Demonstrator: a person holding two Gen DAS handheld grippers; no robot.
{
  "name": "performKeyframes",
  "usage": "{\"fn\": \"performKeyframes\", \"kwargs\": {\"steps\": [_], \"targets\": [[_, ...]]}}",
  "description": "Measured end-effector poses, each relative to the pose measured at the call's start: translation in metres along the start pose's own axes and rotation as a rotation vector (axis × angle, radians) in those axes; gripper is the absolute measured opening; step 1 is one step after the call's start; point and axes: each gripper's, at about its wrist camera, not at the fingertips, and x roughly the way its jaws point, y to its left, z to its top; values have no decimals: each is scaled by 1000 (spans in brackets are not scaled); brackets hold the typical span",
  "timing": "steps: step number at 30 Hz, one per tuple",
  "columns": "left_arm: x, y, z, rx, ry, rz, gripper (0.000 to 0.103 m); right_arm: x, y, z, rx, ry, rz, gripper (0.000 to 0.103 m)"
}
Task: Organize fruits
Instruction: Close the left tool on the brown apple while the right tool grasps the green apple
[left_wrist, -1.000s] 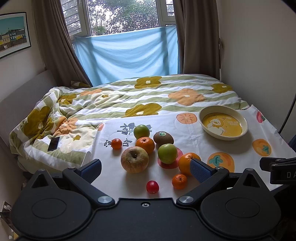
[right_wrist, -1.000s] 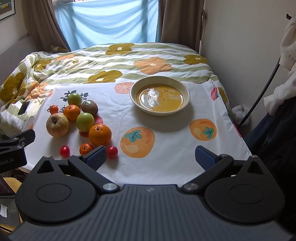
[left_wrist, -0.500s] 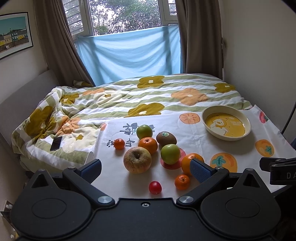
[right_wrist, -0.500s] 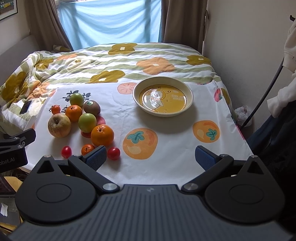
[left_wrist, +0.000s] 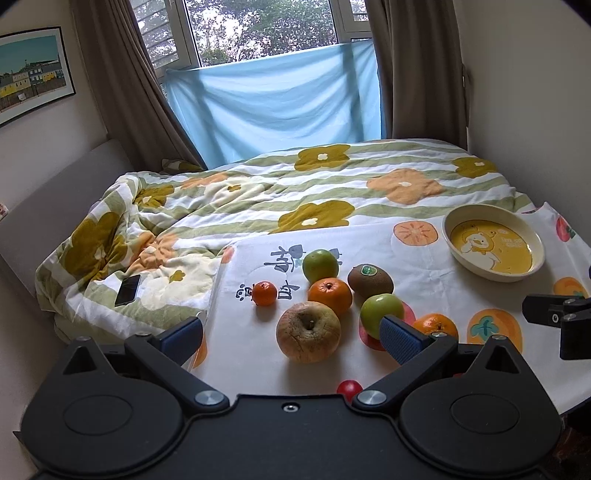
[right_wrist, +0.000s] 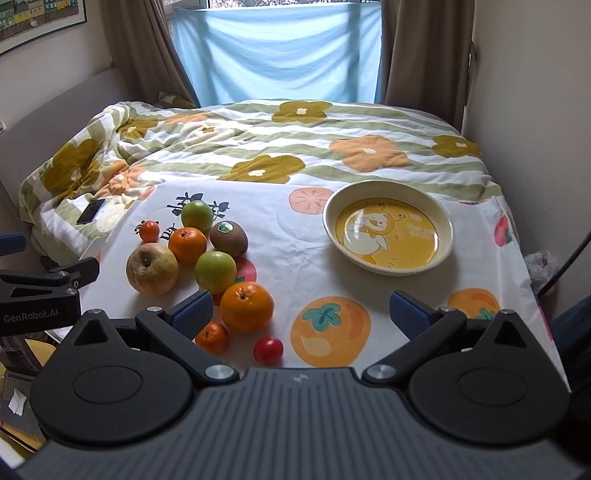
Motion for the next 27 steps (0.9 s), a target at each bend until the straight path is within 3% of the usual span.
{"fn": "performKeyframes", "kwargs": {"steps": [15,27], "targets": [[100,12,-24,210,40,-79,103,114,47,3,-57,56,55,103],[146,3,-25,287,81,-176,95,156,70,8,-114,110,63,103]]}}
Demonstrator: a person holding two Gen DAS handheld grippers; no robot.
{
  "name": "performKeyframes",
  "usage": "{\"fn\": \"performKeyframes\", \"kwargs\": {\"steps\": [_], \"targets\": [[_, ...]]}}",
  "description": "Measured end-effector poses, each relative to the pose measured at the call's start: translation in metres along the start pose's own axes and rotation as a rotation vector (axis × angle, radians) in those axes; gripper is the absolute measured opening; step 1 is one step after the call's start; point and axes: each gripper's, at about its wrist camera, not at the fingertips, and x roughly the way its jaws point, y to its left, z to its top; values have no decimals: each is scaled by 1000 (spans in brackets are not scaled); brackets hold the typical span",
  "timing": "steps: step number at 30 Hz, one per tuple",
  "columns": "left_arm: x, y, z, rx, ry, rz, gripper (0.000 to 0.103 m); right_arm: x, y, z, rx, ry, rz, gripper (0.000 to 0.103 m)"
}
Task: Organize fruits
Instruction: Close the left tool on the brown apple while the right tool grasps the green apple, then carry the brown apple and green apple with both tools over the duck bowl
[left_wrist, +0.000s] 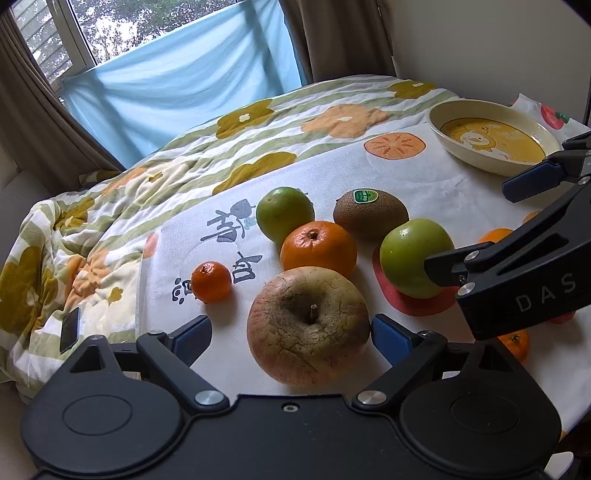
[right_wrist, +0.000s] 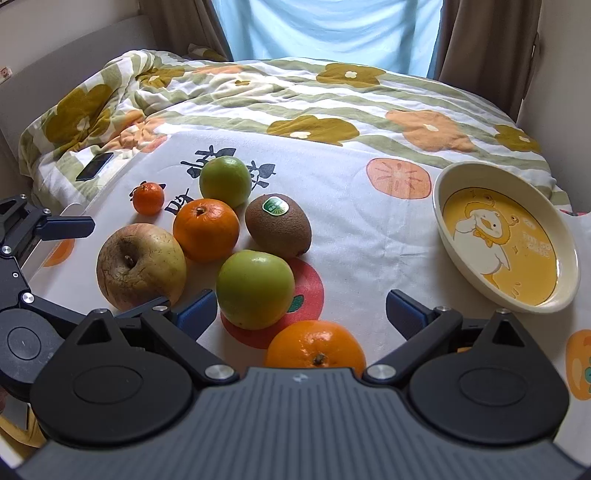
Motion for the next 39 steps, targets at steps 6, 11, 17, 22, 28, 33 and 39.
{"fn": "performKeyframes", "kwargs": {"steps": [6,11,17,22,28,33,39], "targets": [[9,-1,0,12,28,-49,89,12,7,6,-13,16,11,103],[13,-2,-2,10,35,-72,78,19,10,8,-11,31,19,103],[13,-1,-2,16,34,-78,78,26,15,11,-25,41,32,94],[13,-1,-2,27,35,-73,78,30,18,12,-46,45,47,93],[10,4,-7,7,49,-67,78,36,26,11,-71,66,58,81],[7,9,-11,-10,60,-60,78,37,30,9,-101,65,47,71],[-8,13,-9,-28,49,-54,78,27,25,11,-59,58,48,70]]}}
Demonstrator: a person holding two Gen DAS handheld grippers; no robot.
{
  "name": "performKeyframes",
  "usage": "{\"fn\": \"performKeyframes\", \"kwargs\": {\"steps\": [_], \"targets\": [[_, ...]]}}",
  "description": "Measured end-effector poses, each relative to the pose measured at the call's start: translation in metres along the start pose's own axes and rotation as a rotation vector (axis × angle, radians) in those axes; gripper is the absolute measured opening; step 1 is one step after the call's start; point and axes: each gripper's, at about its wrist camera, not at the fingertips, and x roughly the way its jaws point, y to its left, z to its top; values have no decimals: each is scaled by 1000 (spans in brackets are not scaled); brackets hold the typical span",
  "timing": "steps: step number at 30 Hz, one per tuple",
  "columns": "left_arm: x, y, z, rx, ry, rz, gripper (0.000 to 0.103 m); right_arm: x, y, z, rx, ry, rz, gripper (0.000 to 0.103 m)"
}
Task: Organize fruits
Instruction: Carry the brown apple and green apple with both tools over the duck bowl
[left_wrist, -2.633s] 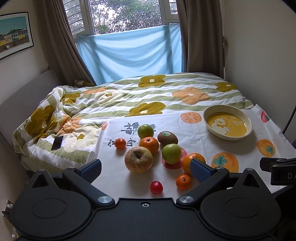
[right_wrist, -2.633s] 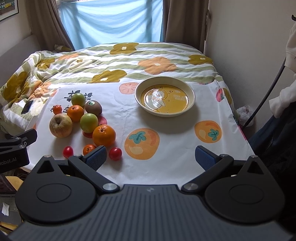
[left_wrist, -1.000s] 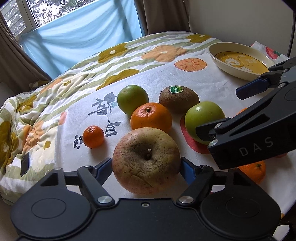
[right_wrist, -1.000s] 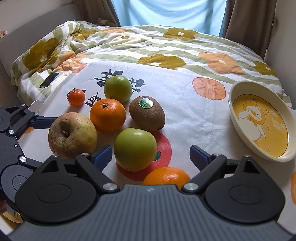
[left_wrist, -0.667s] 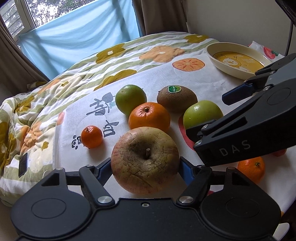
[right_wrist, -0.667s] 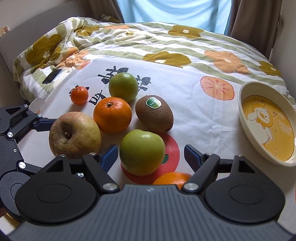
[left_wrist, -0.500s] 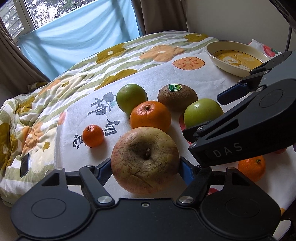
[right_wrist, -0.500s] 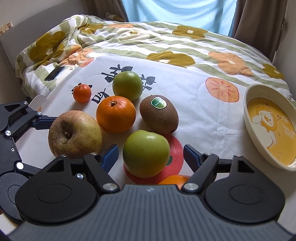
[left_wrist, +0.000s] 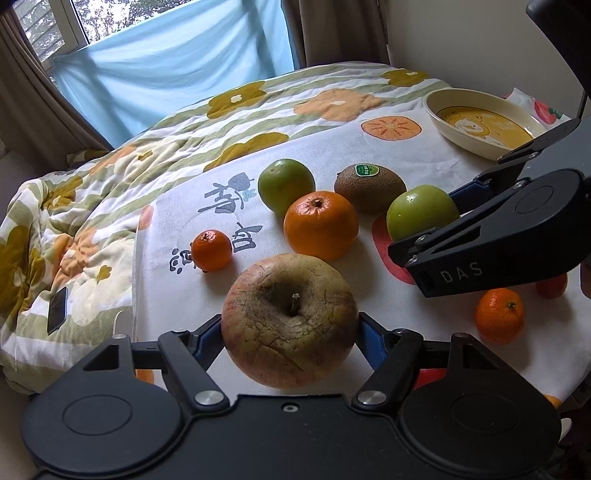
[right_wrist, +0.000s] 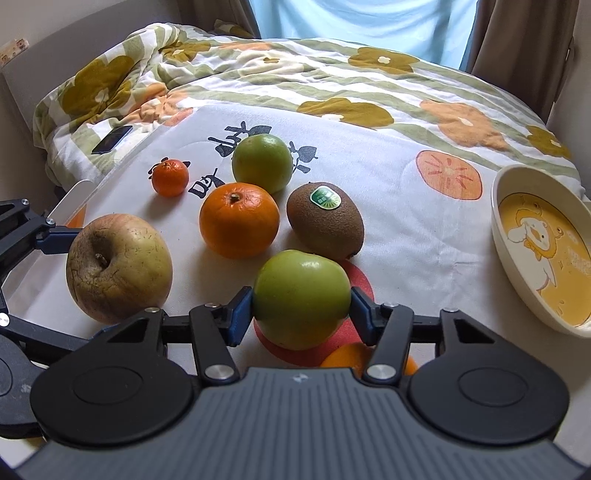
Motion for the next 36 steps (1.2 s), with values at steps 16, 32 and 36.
{"fn": "performKeyframes", "kwargs": {"steps": [16,32,36], "targets": [[-71,-38,47,-80,-45,14,78,-103,-50,9,71,-118,1,70],[-69,-147,140,-118,-92,39,78,-147,-209,9,70,-173,-31,70],[-50,-167,164,-105,-99,34,78,-135,-246,15,76,-171,-45,70]]}}
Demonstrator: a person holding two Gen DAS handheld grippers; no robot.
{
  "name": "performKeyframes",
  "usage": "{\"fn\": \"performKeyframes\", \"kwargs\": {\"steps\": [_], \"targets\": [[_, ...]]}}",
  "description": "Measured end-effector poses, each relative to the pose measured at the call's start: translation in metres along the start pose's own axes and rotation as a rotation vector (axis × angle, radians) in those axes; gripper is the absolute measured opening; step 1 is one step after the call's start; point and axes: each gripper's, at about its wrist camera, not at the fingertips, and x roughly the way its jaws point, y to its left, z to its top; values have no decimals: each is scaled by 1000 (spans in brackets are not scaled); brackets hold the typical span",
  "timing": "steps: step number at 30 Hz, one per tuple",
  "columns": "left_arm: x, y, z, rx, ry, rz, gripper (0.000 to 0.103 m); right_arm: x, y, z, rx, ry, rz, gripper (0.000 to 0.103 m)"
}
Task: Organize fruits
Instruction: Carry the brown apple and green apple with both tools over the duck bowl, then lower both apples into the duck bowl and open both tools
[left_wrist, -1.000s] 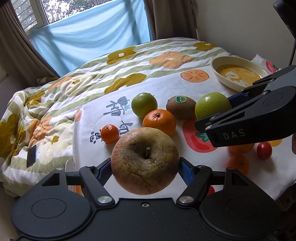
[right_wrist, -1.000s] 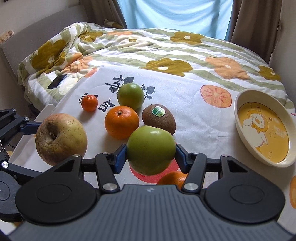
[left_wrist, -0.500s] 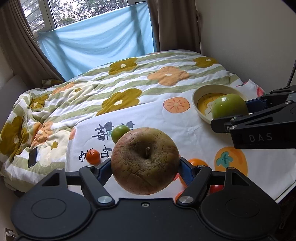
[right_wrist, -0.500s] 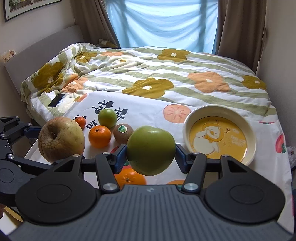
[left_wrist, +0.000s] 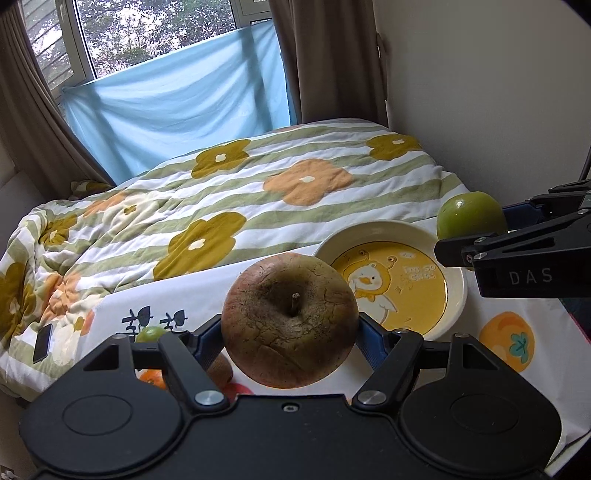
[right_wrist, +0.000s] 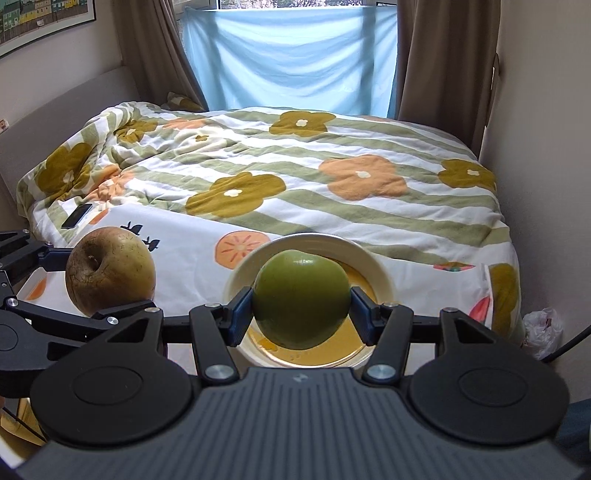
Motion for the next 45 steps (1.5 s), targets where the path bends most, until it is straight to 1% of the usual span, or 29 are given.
{"fn": "performKeyframes", "kwargs": {"steps": [6,11,20,26,31,36,37,38,39,42,45], "targets": [[42,-21,23,31,6,-8,78,30,-36,6,6,16,-5,70],[82,-32,37,68,21,-21,78,60,-52,10,9,30,-15,70],[142,-50,48,155,67,-75,78,96,-67,11,58,63,-38,70],[172,-63,53,200,98,-108,78,108,-71,9,82,82,-55,70],[185,-68,52,223,122,-125,78,113,-78,8,104,93,-61,70],[181,-69,55,250,114,-142,80,111,-83,9,105,100,-66,70],[177,-68,56,257,98,-144,87,110,-83,9,104,99,-65,70],[172,-67,59,256,81,-147,96,110,-83,9,103,98,-64,70],[168,-65,60,254,70,-151,99,108,-84,10,101,96,-63,70],[156,-59,62,243,55,-157,100,103,-84,10,90,94,-56,70],[145,-57,58,250,50,-149,100,101,-83,8,70,93,-41,70]]}}
